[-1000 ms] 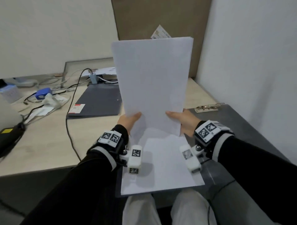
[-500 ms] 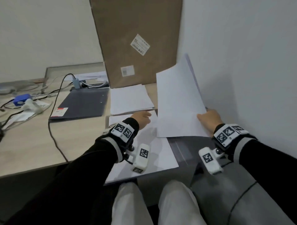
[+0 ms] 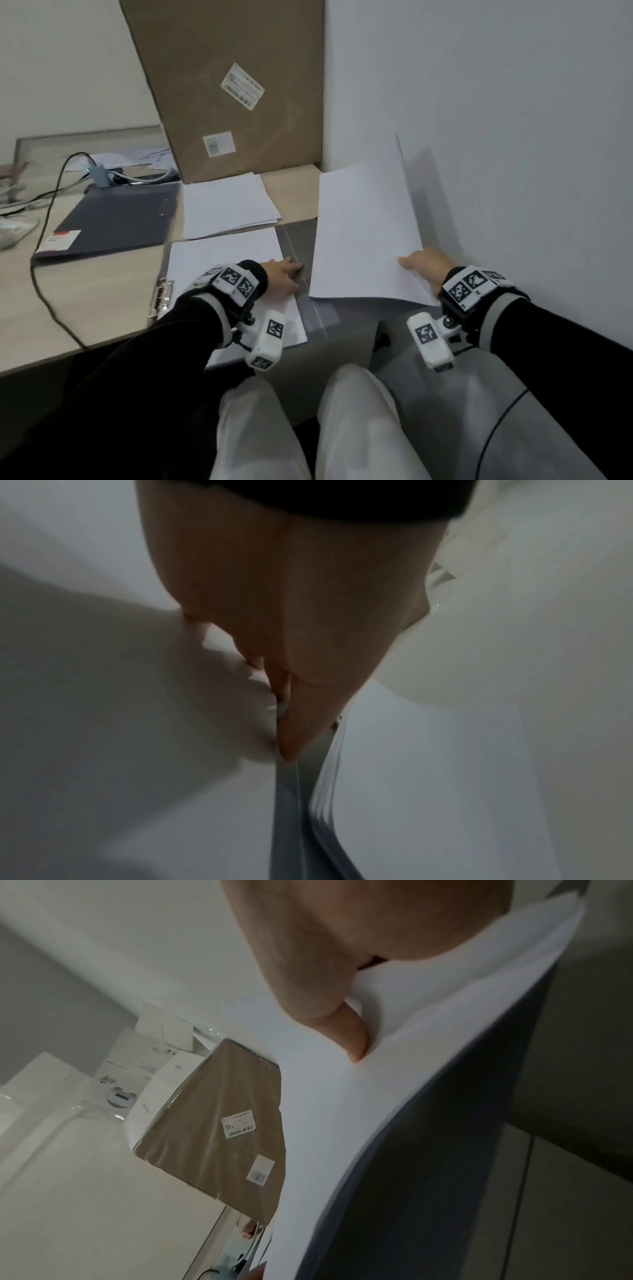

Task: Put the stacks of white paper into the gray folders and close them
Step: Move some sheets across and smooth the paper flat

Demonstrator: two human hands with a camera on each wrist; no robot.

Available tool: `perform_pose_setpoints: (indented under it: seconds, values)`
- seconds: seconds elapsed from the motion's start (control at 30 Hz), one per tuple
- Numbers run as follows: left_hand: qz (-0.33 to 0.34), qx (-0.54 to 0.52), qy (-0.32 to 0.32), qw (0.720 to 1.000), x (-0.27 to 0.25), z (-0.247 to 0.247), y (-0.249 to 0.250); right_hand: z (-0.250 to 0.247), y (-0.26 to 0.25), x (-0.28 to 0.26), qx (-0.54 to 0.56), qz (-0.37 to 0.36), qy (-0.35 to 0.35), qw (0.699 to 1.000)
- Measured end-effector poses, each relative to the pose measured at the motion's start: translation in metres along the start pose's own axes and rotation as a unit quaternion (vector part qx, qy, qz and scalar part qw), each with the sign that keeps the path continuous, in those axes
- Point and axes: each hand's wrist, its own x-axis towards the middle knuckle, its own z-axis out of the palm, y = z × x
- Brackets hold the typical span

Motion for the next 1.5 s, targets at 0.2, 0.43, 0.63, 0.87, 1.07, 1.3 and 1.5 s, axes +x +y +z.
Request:
perform_pose_setpoints:
  seconds: [0.2,0.43,0.63,0.87,1.07,1.3,1.5]
  values:
    - [-0.023,-0.156,-0.026,0.987,-0.042,-0.01,-0.05,0.033,0.001,0.012,0.08,-0.033,-0.083,0.993]
    - [-0.034,-0.555,0.084,0.827,-0.047,-0.019,-0.042,0.056,-0.02,-0.026,0.14,-0.028,-0.192,0.971]
    - [-0.098,-0.511,0.13,0.844,-0.04,-0.019,-0.023,0.044,-0.006,-0.043,0.162,-0.018,-0.279,0.946]
    - [-0.12,-0.42,0.108,0.893,-0.046,0.019,-0.014,0.021,0.024,-0.041,0.13,0.006,-0.279,0.951]
    - [-0.14,-0.36,0.105,0.916,-0.056,0.027,0.002,0.029,0.024,-0.03,0.065,0.015,-0.163,0.984]
    - [-0.143,-0.382,0.127,0.904,-0.048,0.023,-0.001,0.024,0.013,-0.017,0.071,0.002,-0.107,0.992]
    - [-0.13,-0.396,0.102,0.903,-0.045,0.015,0.005,0.019,0.009,-0.005,0.059,0.03,-0.113,0.991]
